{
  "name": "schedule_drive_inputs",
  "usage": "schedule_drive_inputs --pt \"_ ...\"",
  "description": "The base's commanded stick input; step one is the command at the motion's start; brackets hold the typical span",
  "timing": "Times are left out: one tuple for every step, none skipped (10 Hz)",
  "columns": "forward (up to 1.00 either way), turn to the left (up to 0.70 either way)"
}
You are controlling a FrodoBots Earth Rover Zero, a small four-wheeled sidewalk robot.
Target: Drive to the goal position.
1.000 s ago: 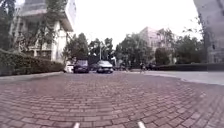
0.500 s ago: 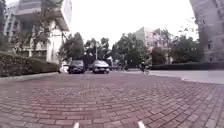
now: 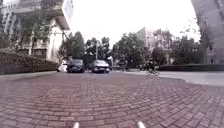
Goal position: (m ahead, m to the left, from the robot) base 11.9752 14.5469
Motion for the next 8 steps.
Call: schedule_drive_inputs --pt "0.7 0.0" --pt "0.7 0.0" --pt "0.7 0.0" --pt "0.7 0.0" --pt "0.7 0.0" --pt "0.7 0.0" --pt "0.7 0.0" --pt "0.7 0.0"
